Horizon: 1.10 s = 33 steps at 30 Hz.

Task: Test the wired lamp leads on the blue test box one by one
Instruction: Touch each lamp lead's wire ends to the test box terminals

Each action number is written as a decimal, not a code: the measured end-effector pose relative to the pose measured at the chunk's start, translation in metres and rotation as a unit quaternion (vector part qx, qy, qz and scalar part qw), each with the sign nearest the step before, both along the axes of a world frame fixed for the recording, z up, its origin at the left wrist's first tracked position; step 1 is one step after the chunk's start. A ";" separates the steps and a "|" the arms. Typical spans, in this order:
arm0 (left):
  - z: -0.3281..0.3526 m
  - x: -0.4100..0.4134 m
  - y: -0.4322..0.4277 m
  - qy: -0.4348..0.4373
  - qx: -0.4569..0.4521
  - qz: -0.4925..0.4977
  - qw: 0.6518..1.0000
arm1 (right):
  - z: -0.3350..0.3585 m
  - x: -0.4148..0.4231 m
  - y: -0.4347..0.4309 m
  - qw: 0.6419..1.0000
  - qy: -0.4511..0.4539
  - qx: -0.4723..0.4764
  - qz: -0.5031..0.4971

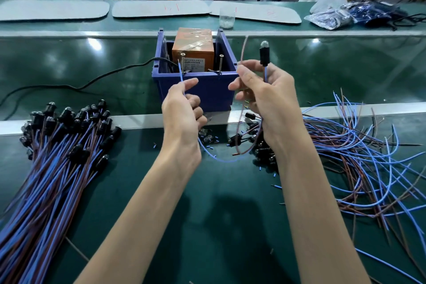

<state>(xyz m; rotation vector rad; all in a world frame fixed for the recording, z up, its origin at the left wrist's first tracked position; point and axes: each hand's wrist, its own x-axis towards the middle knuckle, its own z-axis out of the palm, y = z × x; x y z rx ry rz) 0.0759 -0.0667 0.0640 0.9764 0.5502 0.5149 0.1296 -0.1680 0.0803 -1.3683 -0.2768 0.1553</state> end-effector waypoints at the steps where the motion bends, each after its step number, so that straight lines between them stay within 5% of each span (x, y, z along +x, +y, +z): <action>1: 0.000 0.001 -0.001 -0.011 -0.002 0.009 1.000 | -0.001 0.002 0.000 1.000 -0.002 0.003 -0.019; 10: -0.009 -0.004 -0.005 -0.030 0.149 0.090 0.984 | -0.009 0.012 -0.003 0.994 0.018 0.022 -0.106; 16: -0.015 -0.003 0.003 -0.016 0.069 0.155 0.985 | -0.012 0.017 -0.004 0.992 0.056 0.026 -0.112; 22: -0.014 0.003 0.013 0.013 -0.056 0.115 0.992 | -0.019 0.018 -0.001 0.994 0.070 0.005 -0.085; 33: -0.014 -0.002 0.022 0.022 0.113 0.151 0.982 | -0.025 0.025 -0.005 0.992 0.094 0.010 -0.087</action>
